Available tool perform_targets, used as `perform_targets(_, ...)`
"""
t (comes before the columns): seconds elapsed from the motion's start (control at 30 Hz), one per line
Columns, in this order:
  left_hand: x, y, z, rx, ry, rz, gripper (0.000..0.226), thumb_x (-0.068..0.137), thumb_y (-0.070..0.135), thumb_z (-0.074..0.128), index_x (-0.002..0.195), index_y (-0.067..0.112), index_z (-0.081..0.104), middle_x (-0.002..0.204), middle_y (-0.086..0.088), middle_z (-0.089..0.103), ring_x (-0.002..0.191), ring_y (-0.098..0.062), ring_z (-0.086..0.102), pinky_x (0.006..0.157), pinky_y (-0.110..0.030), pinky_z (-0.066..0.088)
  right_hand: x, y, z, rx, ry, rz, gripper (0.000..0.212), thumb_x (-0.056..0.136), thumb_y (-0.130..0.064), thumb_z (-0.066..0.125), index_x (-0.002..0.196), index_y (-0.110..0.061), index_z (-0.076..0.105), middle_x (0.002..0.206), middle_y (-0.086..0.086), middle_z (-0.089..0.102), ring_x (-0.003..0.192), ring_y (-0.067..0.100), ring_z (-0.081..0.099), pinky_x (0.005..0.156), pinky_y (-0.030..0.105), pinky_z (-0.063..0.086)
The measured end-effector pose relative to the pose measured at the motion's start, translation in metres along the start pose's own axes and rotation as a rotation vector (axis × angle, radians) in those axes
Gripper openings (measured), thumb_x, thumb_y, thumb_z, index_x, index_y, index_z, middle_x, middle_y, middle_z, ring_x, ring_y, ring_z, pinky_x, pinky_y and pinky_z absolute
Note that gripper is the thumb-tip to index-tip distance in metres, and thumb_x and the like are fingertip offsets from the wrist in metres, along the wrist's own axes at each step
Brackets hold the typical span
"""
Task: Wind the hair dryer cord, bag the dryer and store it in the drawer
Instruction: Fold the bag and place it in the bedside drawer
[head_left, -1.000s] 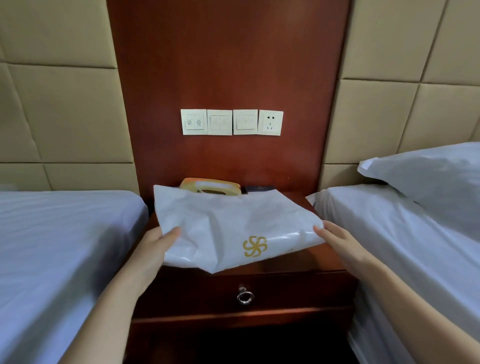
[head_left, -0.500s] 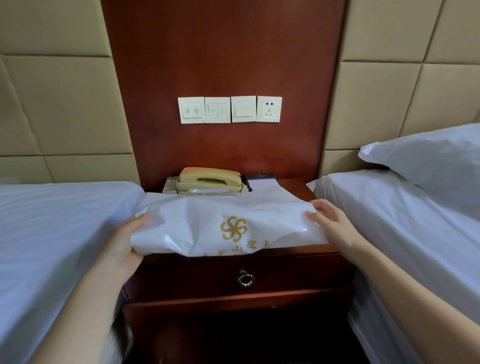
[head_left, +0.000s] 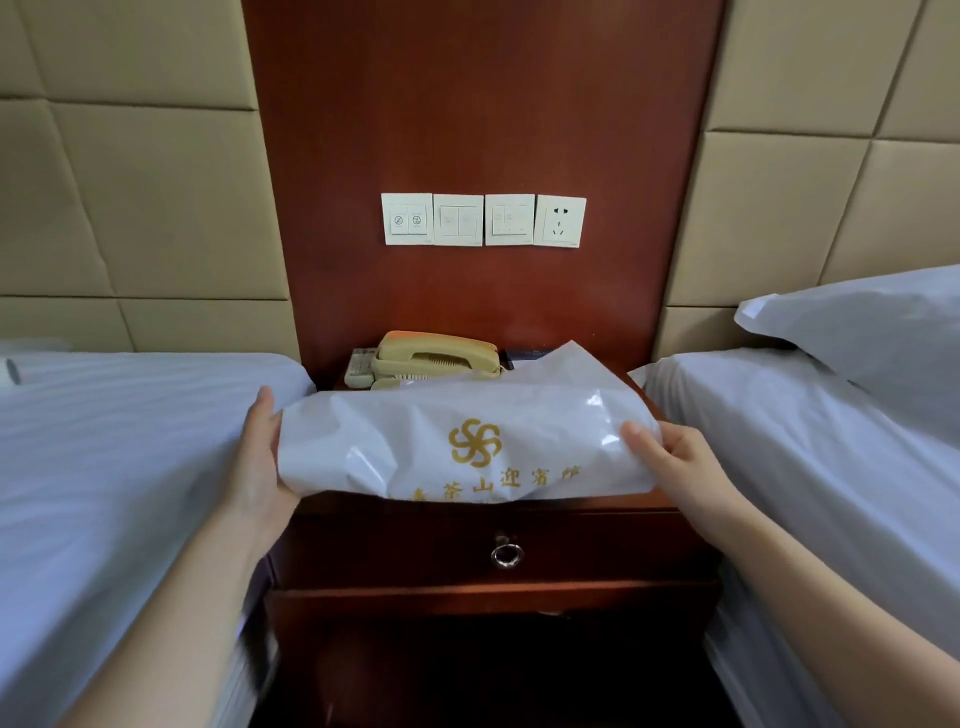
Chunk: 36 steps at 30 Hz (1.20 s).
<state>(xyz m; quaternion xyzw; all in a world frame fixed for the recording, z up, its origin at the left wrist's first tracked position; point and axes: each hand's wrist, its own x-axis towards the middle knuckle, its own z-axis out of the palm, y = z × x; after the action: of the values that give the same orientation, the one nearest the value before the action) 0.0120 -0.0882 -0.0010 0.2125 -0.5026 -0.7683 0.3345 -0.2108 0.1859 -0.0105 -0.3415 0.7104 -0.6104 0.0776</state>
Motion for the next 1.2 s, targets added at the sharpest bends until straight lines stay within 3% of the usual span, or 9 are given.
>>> perform_targets(0.2, -0.014, -0.005, 0.005, 0.423, -0.038, 0.194, 0.019, 0.084, 0.020, 0.068, 0.103, 0.025, 0.065, 0.098, 0.007, 0.073, 0.087, -0.009, 0.067, 0.077, -0.027, 0.050, 0.003, 0.010, 0.002, -0.055, 0.171, -0.004, 0.050, 0.093, -0.032, 0.052, 0.072, 0.013, 0.047, 0.070, 0.010, 0.045, 0.066, 0.021, 0.040, 0.061, 0.034, 0.031)
perform_targets(0.53, 0.000, -0.028, 0.019, 0.792, 0.285, 0.274, 0.023, 0.096, 0.020, 0.049, 0.101, 0.001, 0.061, 0.092, -0.011, 0.060, 0.094, -0.032, 0.057, 0.075, -0.034, 0.040, 0.012, 0.031, -0.001, -0.160, 0.280, 0.016, 0.038, 0.095, -0.013, 0.048, 0.075, 0.019, 0.050, 0.065, 0.011, 0.045, 0.063, 0.019, 0.039, 0.055, 0.028, 0.029)
perform_targets(0.67, 0.010, -0.030, 0.009, 1.081, 0.266, 0.113, 0.032, 0.096, 0.025, 0.048, 0.100, -0.004, 0.062, 0.105, -0.025, 0.063, 0.099, -0.039, 0.056, 0.076, -0.035, 0.036, 0.008, 0.032, -0.012, -0.273, 0.148, 0.171, 0.039, 0.093, -0.011, 0.050, 0.056, -0.008, 0.038, 0.057, 0.005, 0.036, 0.054, 0.015, 0.033, 0.050, 0.029, 0.023)
perform_targets(0.77, 0.012, -0.028, 0.001, 1.324, 0.184, -0.035, 0.033, 0.092, 0.033, 0.052, 0.087, 0.000, 0.057, 0.108, -0.030, 0.061, 0.100, -0.043, 0.057, 0.077, -0.042, 0.045, 0.005, 0.029, -0.015, -0.421, 0.022, 0.256, 0.016, 0.091, -0.013, 0.052, 0.076, -0.008, 0.058, 0.075, 0.005, 0.056, 0.064, 0.015, 0.050, 0.054, 0.026, 0.035)
perform_targets(0.83, 0.009, -0.026, 0.000, 1.452, 0.185, -0.104, 0.042, 0.088, 0.041, 0.053, 0.109, 0.004, 0.051, 0.119, -0.023, 0.060, 0.107, -0.040, 0.057, 0.084, -0.044, 0.047, 0.006, 0.021, -0.013, -0.413, 0.018, 0.298, 0.022, 0.089, -0.019, 0.055, 0.108, -0.007, 0.057, 0.101, 0.005, 0.059, 0.086, 0.017, 0.056, 0.066, 0.027, 0.042)
perform_targets(0.93, 0.007, -0.024, 0.013, 1.261, 0.216, -0.015, 0.063, 0.088, 0.039, 0.058, 0.136, 0.012, 0.029, 0.138, -0.015, 0.047, 0.122, -0.039, 0.047, 0.097, -0.043, 0.041, 0.015, 0.011, -0.009, -0.304, 0.033, 0.337, 0.058, 0.089, -0.035, 0.057, 0.138, -0.012, 0.036, 0.132, 0.003, 0.046, 0.118, 0.021, 0.048, 0.089, 0.030, 0.038)
perform_targets(1.07, 0.008, -0.022, 0.029, 0.984, 0.280, 0.352, 0.034, 0.086, 0.012, 0.062, 0.116, 0.016, 0.046, 0.114, -0.004, 0.055, 0.112, -0.033, 0.051, 0.084, -0.034, 0.038, 0.031, 0.013, -0.002, -0.293, 0.154, 0.246, 0.065, 0.091, -0.034, 0.055, 0.145, -0.015, 0.025, 0.151, 0.004, 0.032, 0.135, 0.022, 0.035, 0.101, 0.030, 0.031)
perform_targets(1.13, 0.011, -0.022, 0.027, 0.943, 0.228, 0.383, 0.018, 0.086, 0.003, 0.058, 0.096, 0.018, 0.059, 0.101, 0.002, 0.060, 0.104, -0.025, 0.056, 0.081, -0.027, 0.036, 0.036, 0.016, 0.000, -0.320, 0.228, 0.184, 0.054, 0.092, -0.022, 0.053, 0.142, -0.017, 0.034, 0.136, 0.009, 0.050, 0.121, 0.021, 0.050, 0.092, 0.023, 0.037)
perform_targets(1.2, 0.012, -0.023, 0.026, 0.901, 0.244, 0.408, 0.022, 0.086, 0.000, 0.054, 0.086, 0.018, 0.067, 0.095, 0.003, 0.065, 0.098, -0.019, 0.057, 0.080, -0.024, 0.036, 0.037, 0.013, 0.000, -0.312, 0.315, 0.031, 0.041, 0.091, -0.010, 0.048, 0.131, -0.018, 0.050, 0.090, 0.007, 0.063, 0.075, 0.004, 0.058, 0.066, 0.009, 0.042)
